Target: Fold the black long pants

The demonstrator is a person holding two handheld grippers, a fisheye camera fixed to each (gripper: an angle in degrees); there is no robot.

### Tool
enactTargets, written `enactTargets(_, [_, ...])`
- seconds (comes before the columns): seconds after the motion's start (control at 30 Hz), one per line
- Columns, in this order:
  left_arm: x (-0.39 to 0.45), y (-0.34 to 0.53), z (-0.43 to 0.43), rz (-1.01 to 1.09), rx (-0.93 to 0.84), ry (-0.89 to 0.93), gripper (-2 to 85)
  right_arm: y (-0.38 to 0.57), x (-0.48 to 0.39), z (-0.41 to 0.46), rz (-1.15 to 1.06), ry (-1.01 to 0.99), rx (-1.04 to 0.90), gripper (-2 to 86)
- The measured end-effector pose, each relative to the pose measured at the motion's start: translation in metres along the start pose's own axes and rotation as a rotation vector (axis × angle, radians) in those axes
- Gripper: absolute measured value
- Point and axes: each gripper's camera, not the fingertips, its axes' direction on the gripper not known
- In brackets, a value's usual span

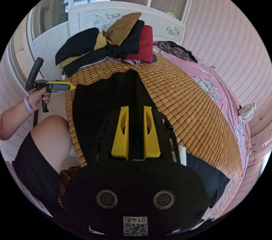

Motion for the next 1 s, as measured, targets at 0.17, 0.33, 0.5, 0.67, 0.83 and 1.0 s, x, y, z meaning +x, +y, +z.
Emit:
enactTargets(0.17, [-0.001, -0.005, 0.02, 0.109, -0.072, -0.124, 2.4, -0.08, -0.001, 0.082, -0.008, -0.002, -0.045, 9.2])
enactTargets(0.33, [-0.008, 0.003, 0.017, 0.149, -0.028, -0.107, -0.5, -0.135, 0.006, 0.157, -0.004, 0.08, -0.161, 6.3])
enactTargets(0.5, [-0.019, 0.003, 0.004, 0.098, 0.003, -0.133, -0.9, -0.158, 0.021, 0.169, 0.08, 0.025, -0.146, -0.4])
enactTargets(0.67, [-0.056, 0.008, -0.041, 0.022, 0.113, -0.277, -0.5, -0.179, 0.021, 0.168, 0.116, -0.044, -0.075, -0.8])
enactTargets(0.83, [-0.064, 0.005, -0.037, -0.063, 0.085, -0.049, 6.3, -0.176, 0.016, 0.171, 0.048, -0.01, -0.124, -0.8])
enactTargets(1.0, [-0.039, -0.003, -0.002, -0.05, -0.04, -0.01, 7.5, -0.174, 0.023, 0.163, 0.033, -0.017, -0.12, -0.2])
